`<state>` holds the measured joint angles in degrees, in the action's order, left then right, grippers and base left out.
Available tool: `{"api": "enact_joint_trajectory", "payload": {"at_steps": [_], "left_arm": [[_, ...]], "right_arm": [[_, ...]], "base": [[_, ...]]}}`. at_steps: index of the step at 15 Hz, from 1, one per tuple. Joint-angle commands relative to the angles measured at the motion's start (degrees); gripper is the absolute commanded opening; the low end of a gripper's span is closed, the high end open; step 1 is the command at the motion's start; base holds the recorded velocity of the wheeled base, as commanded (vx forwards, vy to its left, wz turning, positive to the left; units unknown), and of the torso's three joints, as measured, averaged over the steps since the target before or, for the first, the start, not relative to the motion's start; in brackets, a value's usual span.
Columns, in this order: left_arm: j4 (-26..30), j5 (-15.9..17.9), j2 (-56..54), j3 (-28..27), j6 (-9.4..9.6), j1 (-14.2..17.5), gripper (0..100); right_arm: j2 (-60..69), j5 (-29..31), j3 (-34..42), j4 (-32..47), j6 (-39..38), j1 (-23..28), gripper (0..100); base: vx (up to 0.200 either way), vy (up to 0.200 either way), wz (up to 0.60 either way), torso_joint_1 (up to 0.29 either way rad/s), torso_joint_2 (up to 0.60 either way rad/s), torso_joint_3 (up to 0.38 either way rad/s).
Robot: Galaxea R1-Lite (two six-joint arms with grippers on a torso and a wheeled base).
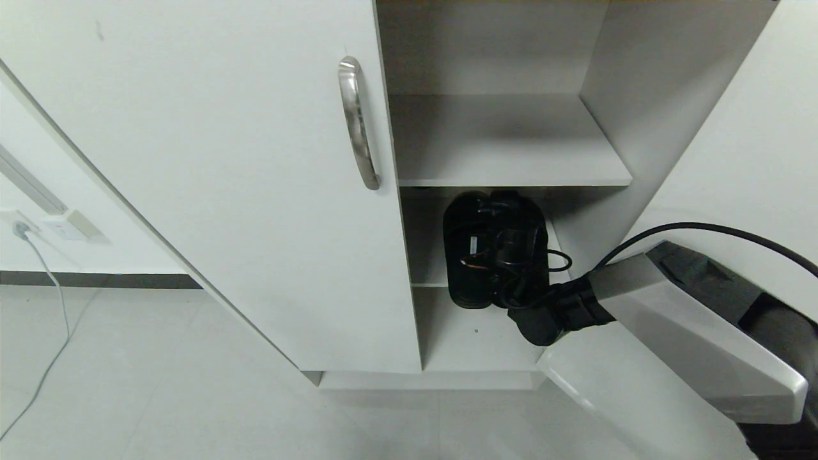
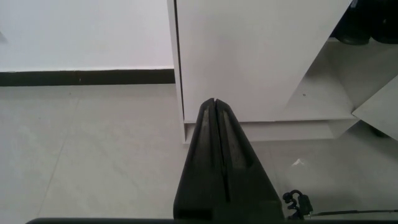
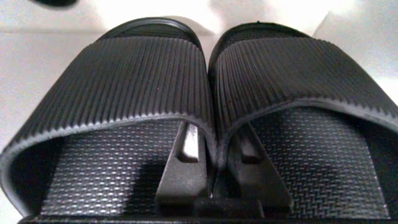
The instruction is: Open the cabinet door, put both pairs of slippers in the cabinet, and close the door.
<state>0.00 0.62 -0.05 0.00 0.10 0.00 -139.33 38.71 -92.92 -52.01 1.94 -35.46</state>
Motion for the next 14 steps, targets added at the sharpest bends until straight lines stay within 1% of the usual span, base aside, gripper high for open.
{"api": "enact_joint_trajectory", "payload": {"at_steps": [1, 5, 14], "left_arm": [[0.0, 0.0, 0.1, 0.0, -0.01, 0.0, 0], [0.0, 0.0, 0.0, 0.0, -0.01, 0.0, 0], [0.0, 0.0, 0.0, 0.0, -0.01, 0.0, 0]], "right_arm": [[-1.7, -0.1, -3.9, 1.6, -0.2, 0.4, 0], [-2.8, 0.0, -6.8, 3.0, -0.6, 1.2, 0], [-4.0, -0.2, -6.8, 3.0, -0.7, 1.4, 0]], "base": [[0.0, 0.0, 0.0, 0.0, 0.0, 0.0], [0.0, 0.0, 0.0, 0.0, 0.0, 0.0], [0.0, 0.0, 0.0, 0.0, 0.0, 0.0]]}}
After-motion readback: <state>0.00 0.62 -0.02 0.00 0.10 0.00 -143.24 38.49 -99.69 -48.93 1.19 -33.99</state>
